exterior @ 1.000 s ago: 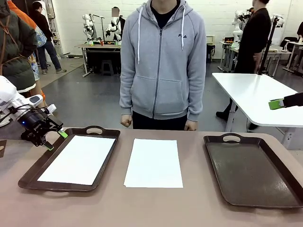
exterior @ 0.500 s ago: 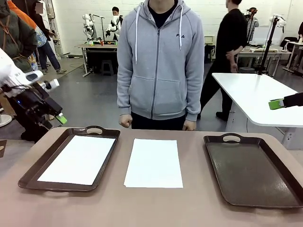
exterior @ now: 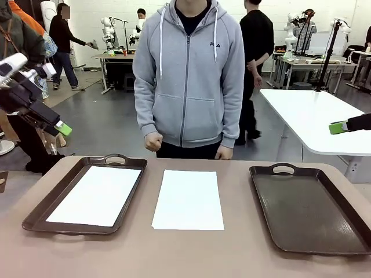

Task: Sort the A4 documents.
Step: Receive the A4 Paper.

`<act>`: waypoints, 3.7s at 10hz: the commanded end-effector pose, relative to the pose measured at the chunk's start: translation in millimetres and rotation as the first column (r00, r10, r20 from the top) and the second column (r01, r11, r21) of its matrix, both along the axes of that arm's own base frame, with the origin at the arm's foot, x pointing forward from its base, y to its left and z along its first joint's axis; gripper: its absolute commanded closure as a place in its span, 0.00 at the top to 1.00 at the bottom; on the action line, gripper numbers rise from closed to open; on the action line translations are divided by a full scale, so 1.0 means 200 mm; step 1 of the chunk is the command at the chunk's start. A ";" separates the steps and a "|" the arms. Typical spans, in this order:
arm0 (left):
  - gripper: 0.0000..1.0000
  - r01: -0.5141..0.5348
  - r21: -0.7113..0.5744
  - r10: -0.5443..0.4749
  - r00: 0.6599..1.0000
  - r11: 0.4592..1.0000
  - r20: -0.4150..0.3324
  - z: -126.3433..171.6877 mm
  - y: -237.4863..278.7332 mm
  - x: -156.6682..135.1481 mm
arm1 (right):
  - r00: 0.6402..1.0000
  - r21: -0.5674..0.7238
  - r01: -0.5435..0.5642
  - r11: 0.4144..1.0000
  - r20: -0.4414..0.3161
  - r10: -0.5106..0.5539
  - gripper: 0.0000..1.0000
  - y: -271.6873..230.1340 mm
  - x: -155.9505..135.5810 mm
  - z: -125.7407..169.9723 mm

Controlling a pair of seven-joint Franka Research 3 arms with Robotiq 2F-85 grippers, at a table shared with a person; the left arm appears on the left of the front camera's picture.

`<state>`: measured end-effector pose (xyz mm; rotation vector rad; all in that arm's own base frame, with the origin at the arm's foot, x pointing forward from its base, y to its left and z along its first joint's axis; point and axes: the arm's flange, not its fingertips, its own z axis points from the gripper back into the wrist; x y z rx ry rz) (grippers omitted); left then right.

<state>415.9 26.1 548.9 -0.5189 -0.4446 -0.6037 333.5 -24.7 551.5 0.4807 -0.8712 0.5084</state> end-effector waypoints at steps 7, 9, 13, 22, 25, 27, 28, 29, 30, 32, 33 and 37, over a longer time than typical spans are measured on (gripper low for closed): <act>1.00 0.016 -0.020 -0.011 0.974 1.000 0.227 0.12 0.02 -0.25 | 1.000 0.011 -0.011 1.000 -0.004 0.011 1.00 0.00 0.01 -0.01; 1.00 0.017 -0.021 -0.011 0.975 1.000 0.224 0.12 0.03 -0.26 | 1.000 0.011 -0.011 1.000 -0.004 0.011 1.00 0.00 0.01 -0.01; 1.00 0.018 -0.004 -0.017 0.978 1.000 0.206 0.14 0.04 -0.24 | 1.000 0.011 -0.011 1.000 -0.004 0.011 1.00 0.00 0.01 -0.01; 1.00 0.018 -0.004 -0.017 0.978 1.000 0.206 0.14 0.04 -0.24 | 1.000 0.011 -0.011 1.000 -0.004 0.011 1.00 0.00 0.01 -0.01; 1.00 0.018 -0.004 -0.017 0.978 1.000 0.206 0.14 0.04 -0.24 | 1.000 0.011 -0.011 1.000 -0.004 0.011 1.00 0.00 0.01 -0.01; 1.00 0.018 -0.004 -0.017 0.978 1.000 0.206 0.14 0.04 -0.24 | 1.000 0.011 -0.011 1.000 -0.004 0.011 1.00 0.00 0.01 -0.01; 1.00 0.018 -0.004 -0.017 0.978 1.000 0.206 0.14 0.04 -0.24 | 1.000 0.011 -0.011 1.000 -0.004 0.011 1.00 0.00 0.01 -0.01; 1.00 0.018 -0.004 -0.017 0.978 1.000 0.206 0.14 0.04 -0.24 | 1.000 0.011 -0.011 1.000 -0.004 0.011 1.00 0.00 0.01 -0.01; 1.00 0.018 -0.004 -0.017 0.978 1.000 0.206 0.14 0.04 -0.24 | 1.000 0.011 -0.011 1.000 -0.004 0.011 1.00 0.00 0.01 -0.01; 1.00 0.018 -0.004 -0.017 0.978 1.000 0.206 0.14 0.04 -0.24 | 1.000 0.011 -0.011 1.000 -0.004 0.011 1.00 0.00 0.01 -0.01; 1.00 0.018 -0.004 -0.017 0.978 1.000 0.206 0.14 0.04 -0.24 | 1.000 0.011 -0.011 1.000 -0.004 0.011 1.00 0.00 0.01 -0.01; 1.00 0.018 -0.004 -0.017 0.978 1.000 0.206 0.14 0.04 -0.24 | 1.000 0.011 -0.011 1.000 -0.004 0.011 1.00 0.00 0.01 -0.01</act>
